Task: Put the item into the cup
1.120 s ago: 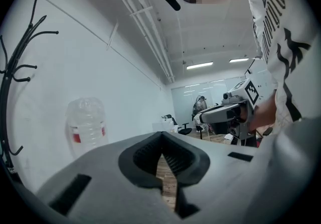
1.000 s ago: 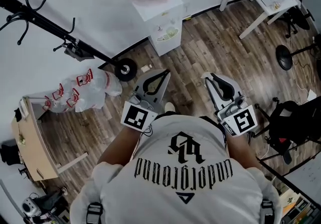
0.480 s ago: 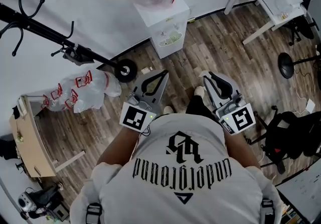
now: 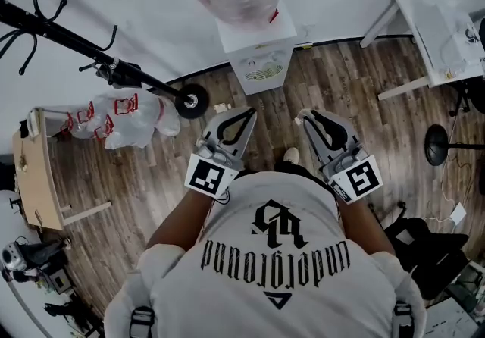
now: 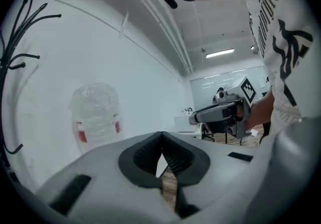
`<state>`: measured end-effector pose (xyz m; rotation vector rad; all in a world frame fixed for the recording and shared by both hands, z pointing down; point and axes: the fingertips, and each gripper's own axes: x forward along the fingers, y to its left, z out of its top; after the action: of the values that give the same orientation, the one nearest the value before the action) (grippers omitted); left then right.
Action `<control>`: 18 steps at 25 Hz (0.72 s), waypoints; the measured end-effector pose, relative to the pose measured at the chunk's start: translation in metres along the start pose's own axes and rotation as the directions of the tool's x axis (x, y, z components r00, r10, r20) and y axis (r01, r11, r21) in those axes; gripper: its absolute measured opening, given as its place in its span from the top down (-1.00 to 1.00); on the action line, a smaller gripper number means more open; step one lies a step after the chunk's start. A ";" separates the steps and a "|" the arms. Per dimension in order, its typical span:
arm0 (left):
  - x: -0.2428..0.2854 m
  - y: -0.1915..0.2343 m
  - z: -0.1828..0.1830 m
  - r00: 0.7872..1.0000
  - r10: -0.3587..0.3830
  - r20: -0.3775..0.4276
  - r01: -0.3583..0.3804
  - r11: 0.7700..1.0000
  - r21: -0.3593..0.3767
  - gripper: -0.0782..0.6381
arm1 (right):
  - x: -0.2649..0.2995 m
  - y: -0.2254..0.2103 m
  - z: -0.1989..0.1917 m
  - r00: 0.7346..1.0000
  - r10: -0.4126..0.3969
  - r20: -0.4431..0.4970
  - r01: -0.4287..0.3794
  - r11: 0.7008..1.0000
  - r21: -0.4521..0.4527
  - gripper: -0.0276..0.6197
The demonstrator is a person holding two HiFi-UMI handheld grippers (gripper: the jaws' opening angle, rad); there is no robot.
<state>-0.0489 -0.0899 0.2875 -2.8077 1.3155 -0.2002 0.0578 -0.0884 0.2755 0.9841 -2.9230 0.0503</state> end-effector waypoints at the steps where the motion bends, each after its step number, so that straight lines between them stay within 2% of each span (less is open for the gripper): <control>1: 0.007 -0.001 -0.001 1.000 0.017 -0.005 -0.017 1.000 0.000 0.76 | 0.000 -0.008 -0.002 1.000 0.017 -0.004 -0.017 1.000 0.001 0.71; 7: 0.038 0.008 -0.017 0.992 0.118 -0.054 -0.118 0.993 -0.004 0.76 | 0.011 -0.045 -0.026 0.993 0.111 -0.037 -0.110 0.994 0.025 0.71; 11: 0.053 0.026 -0.037 0.985 0.149 -0.082 -0.151 0.988 -0.019 0.76 | 0.030 -0.062 -0.052 0.989 0.130 -0.076 -0.125 0.990 0.060 0.71; 14: 0.061 0.047 -0.057 0.982 0.157 -0.104 -0.161 0.986 -0.037 0.76 | 0.053 -0.071 -0.073 0.985 0.134 -0.113 -0.126 0.989 0.073 0.71; 18: 0.076 0.073 -0.090 0.980 0.126 -0.156 -0.138 0.988 -0.068 0.76 | 0.086 -0.089 -0.107 0.980 0.113 -0.162 -0.097 0.990 0.107 0.71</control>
<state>-0.0683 -0.1923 0.3786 -2.8033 1.5694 -0.3716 0.0477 -0.2062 0.3885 0.7929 -2.8369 0.2716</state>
